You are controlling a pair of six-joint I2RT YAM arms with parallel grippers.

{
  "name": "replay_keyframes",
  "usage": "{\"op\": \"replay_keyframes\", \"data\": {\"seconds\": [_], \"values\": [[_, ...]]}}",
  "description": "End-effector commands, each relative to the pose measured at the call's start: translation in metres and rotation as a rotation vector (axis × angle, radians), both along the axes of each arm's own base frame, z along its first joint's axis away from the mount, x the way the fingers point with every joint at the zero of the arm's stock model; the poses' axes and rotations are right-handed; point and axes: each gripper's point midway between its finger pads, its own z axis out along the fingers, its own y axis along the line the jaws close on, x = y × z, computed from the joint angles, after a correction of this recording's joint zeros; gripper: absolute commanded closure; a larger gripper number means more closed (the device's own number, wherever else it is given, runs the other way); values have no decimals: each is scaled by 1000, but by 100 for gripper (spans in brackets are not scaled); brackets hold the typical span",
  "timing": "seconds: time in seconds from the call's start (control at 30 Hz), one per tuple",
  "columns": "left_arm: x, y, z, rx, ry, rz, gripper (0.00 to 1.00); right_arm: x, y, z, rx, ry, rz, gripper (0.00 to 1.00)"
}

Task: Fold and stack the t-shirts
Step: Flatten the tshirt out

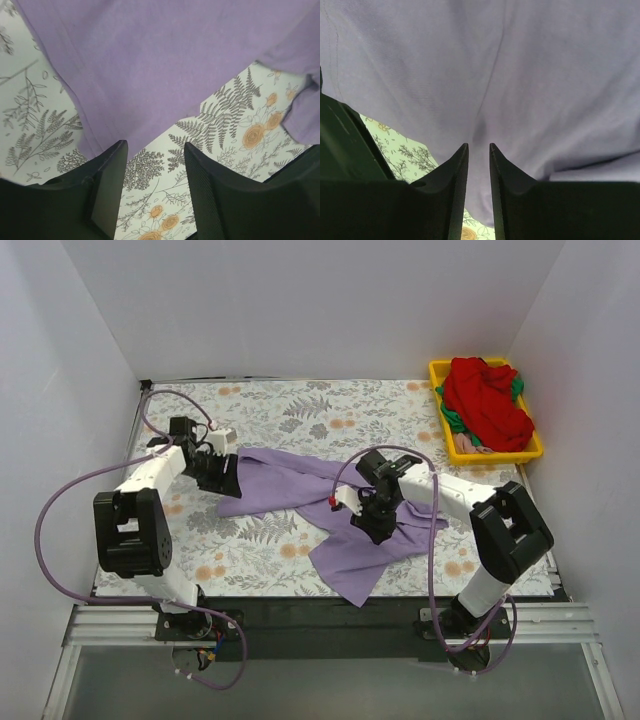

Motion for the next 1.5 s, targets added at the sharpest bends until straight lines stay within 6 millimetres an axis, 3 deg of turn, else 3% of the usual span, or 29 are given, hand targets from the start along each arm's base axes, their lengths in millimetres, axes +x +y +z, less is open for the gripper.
{"op": "replay_keyframes", "data": {"seconds": [0.0,0.17,0.27,0.43,0.47,0.63,0.8,1.03,1.17,1.27,1.37,1.47], "values": [[-7,1,-3,11,-15,-20,53,-3,4,-13,-39,-5,-14,71],[-26,1,-25,17,46,-16,61,-2,5,-25,-63,-1,-37,71],[-17,-4,-18,-6,25,-20,61,-3,-1,-30,-94,-4,-39,71],[4,-12,-1,-4,-25,-27,62,-21,-35,-57,-203,12,-13,74],[6,-22,-1,-1,-28,-55,62,-23,-38,-59,-209,11,-7,75],[3,-27,-35,60,27,-74,62,-25,-36,-54,-180,5,-13,75],[-3,-13,-56,139,66,-46,67,-21,-39,-46,-172,-37,6,76],[-46,17,-61,241,121,-14,69,-15,-53,-53,-235,-82,62,76],[-58,42,-66,259,160,49,70,-1,-63,-57,-271,-123,75,76],[-51,45,-62,234,152,79,70,16,-66,-53,-270,-144,45,76],[-48,25,-48,122,160,38,68,19,-52,-37,-198,-134,49,75],[-38,9,-16,23,95,-28,60,18,-29,6,-63,-134,34,69]]}}
